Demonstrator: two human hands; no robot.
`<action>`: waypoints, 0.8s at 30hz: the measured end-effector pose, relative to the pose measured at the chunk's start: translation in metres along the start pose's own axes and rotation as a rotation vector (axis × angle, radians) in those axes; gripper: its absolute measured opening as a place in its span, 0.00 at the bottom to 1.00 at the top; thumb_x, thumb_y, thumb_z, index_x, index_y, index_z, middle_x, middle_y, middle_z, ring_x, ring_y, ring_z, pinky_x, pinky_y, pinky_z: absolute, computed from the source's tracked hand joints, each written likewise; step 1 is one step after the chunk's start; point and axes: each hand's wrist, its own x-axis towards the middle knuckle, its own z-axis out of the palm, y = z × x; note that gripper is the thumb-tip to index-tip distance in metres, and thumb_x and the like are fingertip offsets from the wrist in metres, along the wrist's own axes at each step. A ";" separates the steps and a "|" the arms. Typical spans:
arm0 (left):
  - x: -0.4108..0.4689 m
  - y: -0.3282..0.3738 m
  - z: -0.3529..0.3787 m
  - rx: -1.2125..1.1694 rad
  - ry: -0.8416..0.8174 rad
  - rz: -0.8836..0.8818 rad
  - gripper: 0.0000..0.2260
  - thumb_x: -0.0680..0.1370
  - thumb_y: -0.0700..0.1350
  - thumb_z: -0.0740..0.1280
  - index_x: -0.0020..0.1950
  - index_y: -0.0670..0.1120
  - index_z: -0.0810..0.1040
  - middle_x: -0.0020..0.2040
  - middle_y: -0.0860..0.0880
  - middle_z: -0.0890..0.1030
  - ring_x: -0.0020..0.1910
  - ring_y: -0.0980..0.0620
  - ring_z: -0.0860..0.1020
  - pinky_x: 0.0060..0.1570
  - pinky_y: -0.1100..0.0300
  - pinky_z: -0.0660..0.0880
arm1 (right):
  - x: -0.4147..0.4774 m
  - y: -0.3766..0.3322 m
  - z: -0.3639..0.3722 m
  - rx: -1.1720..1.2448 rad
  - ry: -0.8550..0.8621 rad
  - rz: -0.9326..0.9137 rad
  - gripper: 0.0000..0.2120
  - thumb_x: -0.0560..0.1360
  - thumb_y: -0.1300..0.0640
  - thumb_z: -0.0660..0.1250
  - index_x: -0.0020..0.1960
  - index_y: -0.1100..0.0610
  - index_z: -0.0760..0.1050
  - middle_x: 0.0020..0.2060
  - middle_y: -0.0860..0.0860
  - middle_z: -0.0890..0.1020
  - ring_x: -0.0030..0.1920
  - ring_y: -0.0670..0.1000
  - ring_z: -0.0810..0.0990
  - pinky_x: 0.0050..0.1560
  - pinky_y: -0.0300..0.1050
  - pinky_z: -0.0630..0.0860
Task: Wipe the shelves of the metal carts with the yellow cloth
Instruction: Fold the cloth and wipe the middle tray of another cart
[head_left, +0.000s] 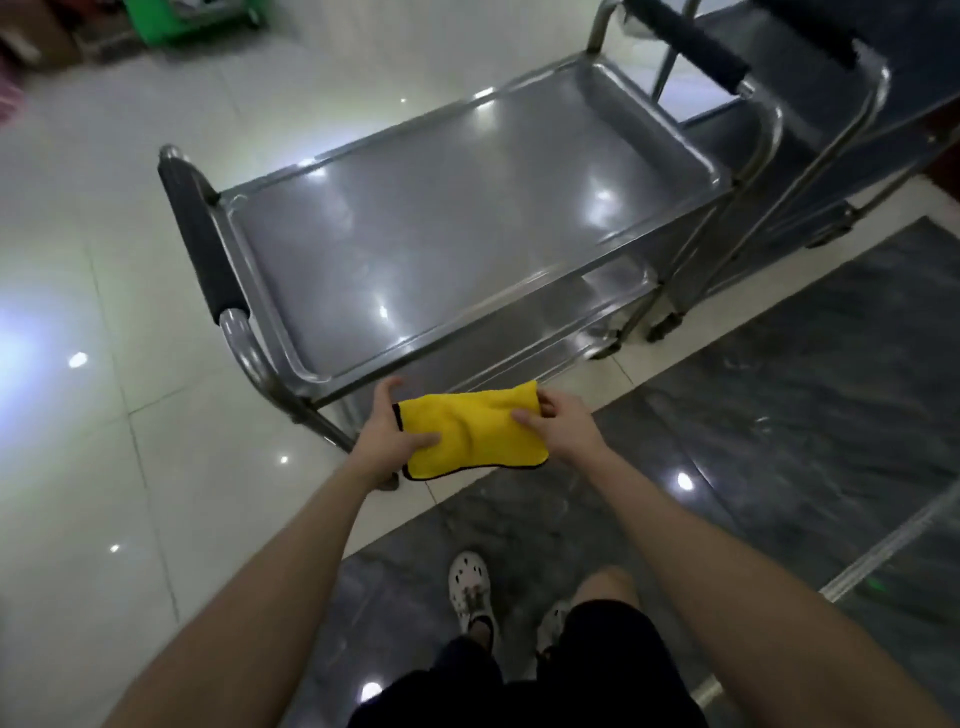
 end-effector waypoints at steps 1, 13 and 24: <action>0.001 -0.004 0.000 0.072 0.048 0.016 0.42 0.75 0.43 0.82 0.78 0.59 0.59 0.69 0.47 0.74 0.63 0.41 0.78 0.63 0.39 0.80 | 0.005 0.002 0.003 -0.062 -0.022 -0.034 0.24 0.81 0.50 0.74 0.73 0.58 0.75 0.66 0.56 0.82 0.66 0.59 0.80 0.67 0.57 0.77; 0.055 -0.086 0.052 0.027 0.297 -0.220 0.19 0.72 0.41 0.82 0.60 0.55 0.85 0.64 0.46 0.81 0.62 0.43 0.80 0.59 0.50 0.79 | 0.128 0.060 0.042 -0.281 -0.327 -0.045 0.35 0.80 0.55 0.72 0.79 0.47 0.56 0.60 0.53 0.80 0.58 0.59 0.82 0.54 0.50 0.78; 0.186 -0.140 0.053 0.198 0.516 0.013 0.30 0.80 0.42 0.75 0.81 0.48 0.72 0.80 0.43 0.69 0.73 0.43 0.75 0.64 0.55 0.75 | 0.275 0.085 0.101 -0.552 -0.202 -0.491 0.17 0.84 0.56 0.66 0.72 0.53 0.74 0.57 0.58 0.80 0.57 0.62 0.79 0.51 0.47 0.70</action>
